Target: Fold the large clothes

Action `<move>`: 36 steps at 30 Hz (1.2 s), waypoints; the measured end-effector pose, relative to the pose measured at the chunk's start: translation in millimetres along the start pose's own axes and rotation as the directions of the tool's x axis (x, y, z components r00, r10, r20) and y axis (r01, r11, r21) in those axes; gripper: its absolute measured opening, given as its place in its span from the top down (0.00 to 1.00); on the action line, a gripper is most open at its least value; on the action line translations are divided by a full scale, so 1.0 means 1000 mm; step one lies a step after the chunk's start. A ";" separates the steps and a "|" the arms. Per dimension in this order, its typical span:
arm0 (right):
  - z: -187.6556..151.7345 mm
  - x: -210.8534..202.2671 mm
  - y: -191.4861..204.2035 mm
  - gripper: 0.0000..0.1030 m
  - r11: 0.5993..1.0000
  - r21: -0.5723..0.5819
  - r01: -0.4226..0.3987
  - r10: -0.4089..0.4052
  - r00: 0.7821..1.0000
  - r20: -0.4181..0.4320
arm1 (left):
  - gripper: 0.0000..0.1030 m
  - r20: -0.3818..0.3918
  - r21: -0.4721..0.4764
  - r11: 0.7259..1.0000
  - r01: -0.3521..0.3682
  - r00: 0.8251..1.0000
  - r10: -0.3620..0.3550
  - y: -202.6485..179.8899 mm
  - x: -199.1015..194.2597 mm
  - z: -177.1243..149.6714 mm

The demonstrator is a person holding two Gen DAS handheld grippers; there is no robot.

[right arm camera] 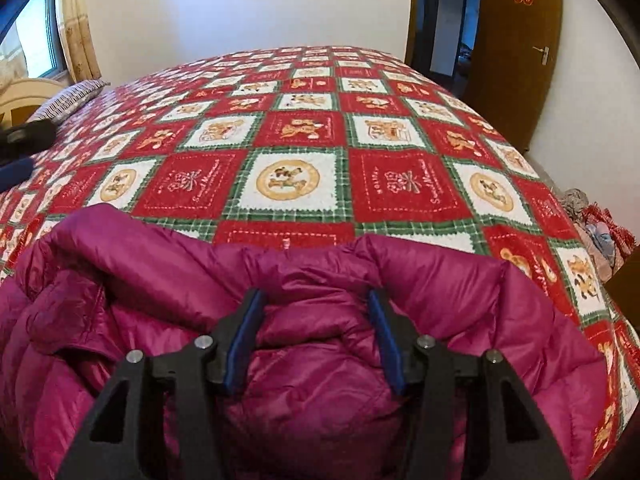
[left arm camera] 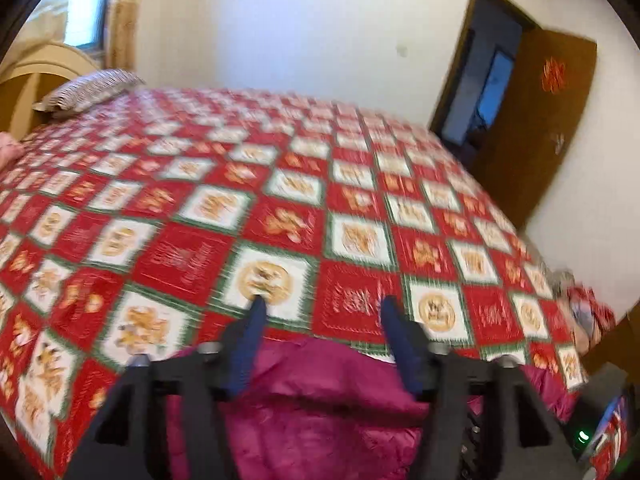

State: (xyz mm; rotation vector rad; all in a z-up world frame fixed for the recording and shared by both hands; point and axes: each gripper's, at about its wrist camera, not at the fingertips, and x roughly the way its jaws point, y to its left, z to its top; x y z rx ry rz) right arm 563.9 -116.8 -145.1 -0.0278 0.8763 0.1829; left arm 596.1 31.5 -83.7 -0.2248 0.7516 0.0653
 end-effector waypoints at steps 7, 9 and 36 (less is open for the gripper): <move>-0.001 -0.001 -0.007 0.43 0.999 0.024 -0.048 0.048 0.999 0.015 | 0.38 -0.131 0.051 0.997 -0.062 0.989 0.068 0.012 0.043 -0.064; -0.001 -0.002 -0.008 0.43 0.998 0.029 -0.053 0.053 0.998 0.019 | 0.37 -0.123 0.038 0.998 -0.052 0.991 0.056 0.015 0.042 -0.066; -0.003 -0.003 -0.026 0.41 0.997 0.078 0.029 -0.028 1.000 -0.011 | 0.33 -0.120 0.110 0.988 -0.104 0.986 0.117 0.004 0.049 -0.067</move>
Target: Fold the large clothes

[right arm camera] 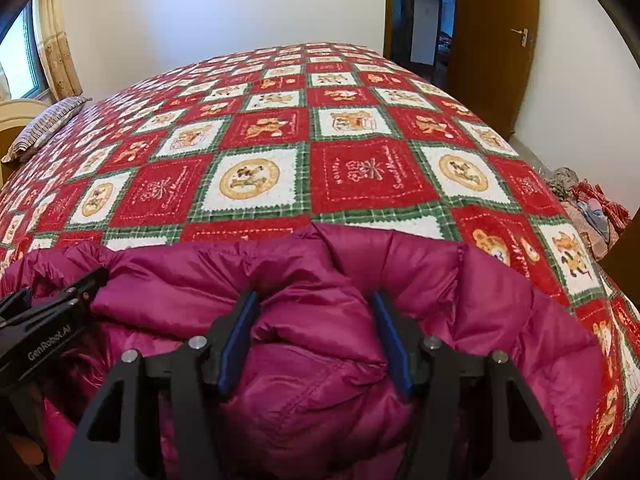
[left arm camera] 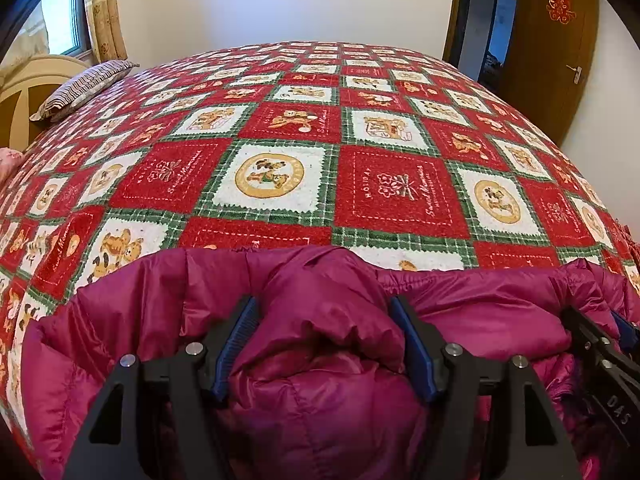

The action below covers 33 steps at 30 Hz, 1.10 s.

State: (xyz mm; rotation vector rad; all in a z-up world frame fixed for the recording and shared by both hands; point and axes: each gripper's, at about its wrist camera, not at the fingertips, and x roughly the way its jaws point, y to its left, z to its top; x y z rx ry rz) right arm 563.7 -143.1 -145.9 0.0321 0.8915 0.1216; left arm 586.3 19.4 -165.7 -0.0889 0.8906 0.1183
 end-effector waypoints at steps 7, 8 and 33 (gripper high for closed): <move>-0.016 -0.115 -0.027 0.34 0.993 0.080 -0.085 0.070 0.981 0.181 | 0.33 0.076 -0.041 0.970 0.241 0.968 -0.238 0.031 -0.075 -0.008; -0.023 -0.137 -0.032 0.31 0.993 0.078 -0.089 0.072 0.977 0.202 | 0.33 0.096 -0.033 0.965 0.260 0.962 -0.256 0.034 -0.089 -0.011; -0.279 -0.331 -0.143 0.22 0.987 0.145 -0.073 0.082 0.995 -0.058 | 0.33 -0.019 0.109 0.881 0.460 0.887 -0.461 0.148 -0.312 -0.270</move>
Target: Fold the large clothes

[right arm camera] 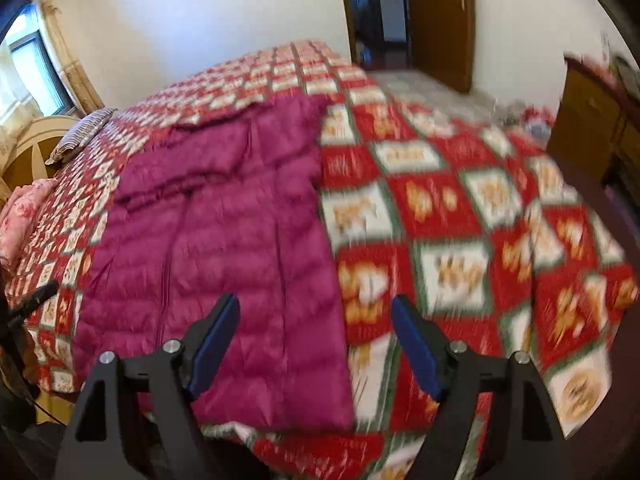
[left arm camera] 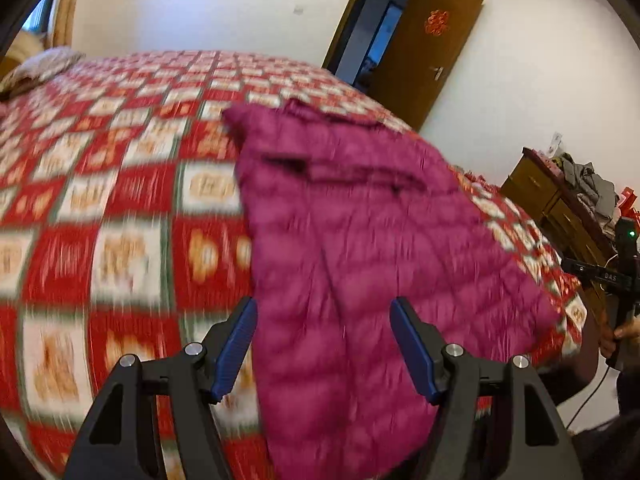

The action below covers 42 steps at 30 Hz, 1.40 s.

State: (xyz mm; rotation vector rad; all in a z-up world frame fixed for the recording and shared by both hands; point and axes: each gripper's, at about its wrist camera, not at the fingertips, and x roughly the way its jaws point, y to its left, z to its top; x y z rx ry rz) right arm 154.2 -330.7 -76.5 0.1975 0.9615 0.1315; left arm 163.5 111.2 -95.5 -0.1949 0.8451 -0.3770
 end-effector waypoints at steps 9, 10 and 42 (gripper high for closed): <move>-0.051 0.036 0.016 0.29 0.994 -0.099 0.040 -0.049 0.994 -0.099 | 0.33 -0.064 -0.147 0.988 0.049 0.996 -0.059 0.019 -0.001 -0.056; -0.054 0.040 0.017 0.28 0.994 -0.102 0.039 -0.050 0.993 -0.107 | 0.33 -0.084 -0.155 0.987 0.052 0.994 -0.065 0.019 0.003 -0.060; -0.066 -0.002 0.030 0.88 0.956 -0.041 -0.289 0.291 0.955 0.056 | 0.95 0.088 -0.157 0.911 0.381 0.924 -0.371 0.005 -0.033 -0.057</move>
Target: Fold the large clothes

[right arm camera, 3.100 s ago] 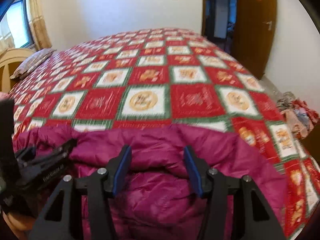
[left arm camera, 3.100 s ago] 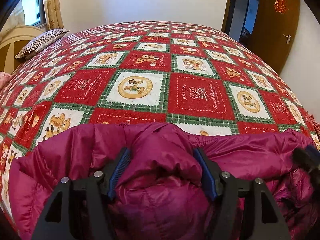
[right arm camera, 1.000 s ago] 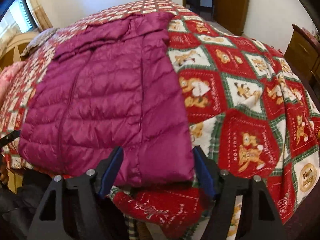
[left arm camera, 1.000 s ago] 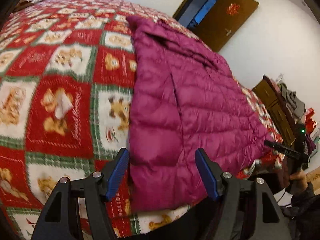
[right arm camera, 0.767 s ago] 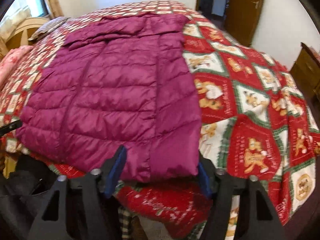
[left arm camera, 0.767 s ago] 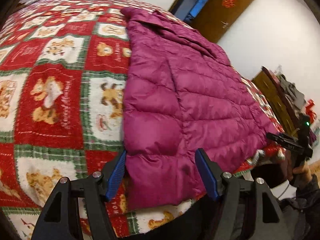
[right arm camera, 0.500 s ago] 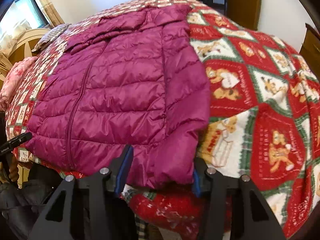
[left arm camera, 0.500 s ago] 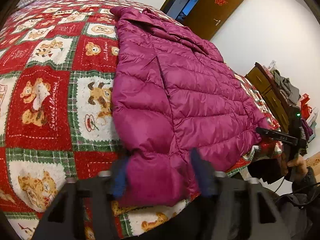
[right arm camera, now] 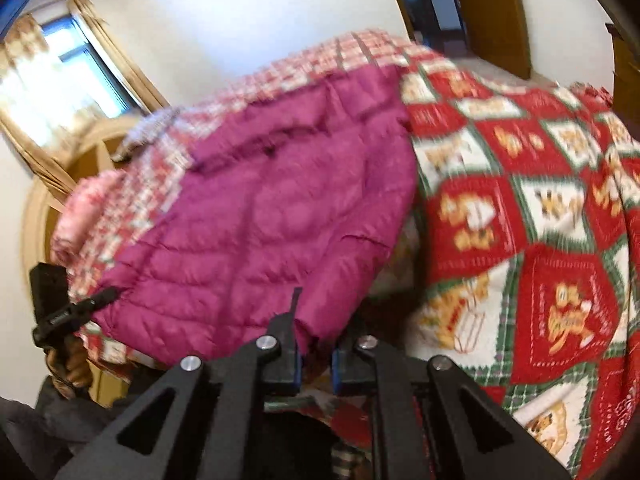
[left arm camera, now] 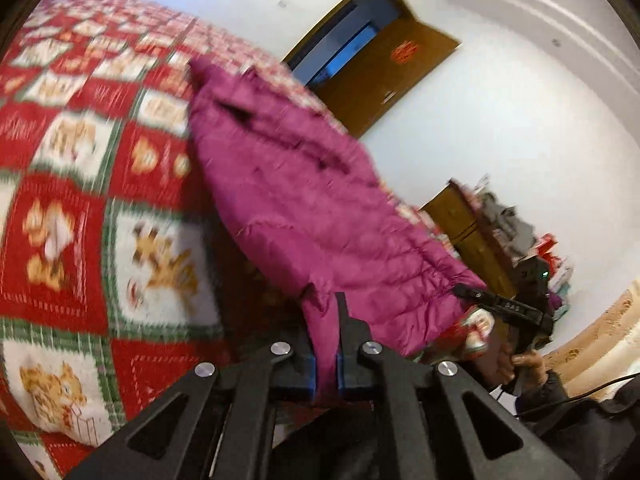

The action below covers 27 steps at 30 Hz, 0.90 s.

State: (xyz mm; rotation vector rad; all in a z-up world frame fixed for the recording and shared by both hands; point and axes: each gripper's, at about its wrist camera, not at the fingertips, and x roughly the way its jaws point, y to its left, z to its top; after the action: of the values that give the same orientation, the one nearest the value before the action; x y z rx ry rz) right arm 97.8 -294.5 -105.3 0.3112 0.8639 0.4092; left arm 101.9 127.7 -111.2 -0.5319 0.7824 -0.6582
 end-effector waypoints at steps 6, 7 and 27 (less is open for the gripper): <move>0.002 -0.047 0.017 0.89 0.997 -0.017 -0.082 0.083 0.992 0.091 | 0.95 0.095 0.165 0.972 0.166 0.978 -0.184 -0.039 -0.040 0.007; 0.003 -0.053 0.018 0.89 0.996 -0.020 -0.087 0.089 0.991 0.100 | 0.95 0.104 0.199 0.957 0.211 0.967 -0.234 -0.048 -0.050 0.007; 0.201 0.027 0.060 0.89 0.994 -0.105 0.017 0.013 0.960 0.280 | 0.94 0.249 -0.129 0.987 -0.092 0.961 0.122 0.041 -0.015 0.186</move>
State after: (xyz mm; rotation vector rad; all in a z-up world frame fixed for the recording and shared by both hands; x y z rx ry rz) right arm 257.7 -248.5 24.9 0.2625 0.5623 0.3966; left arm 252.1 202.1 -19.9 -0.6616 0.6026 -0.4341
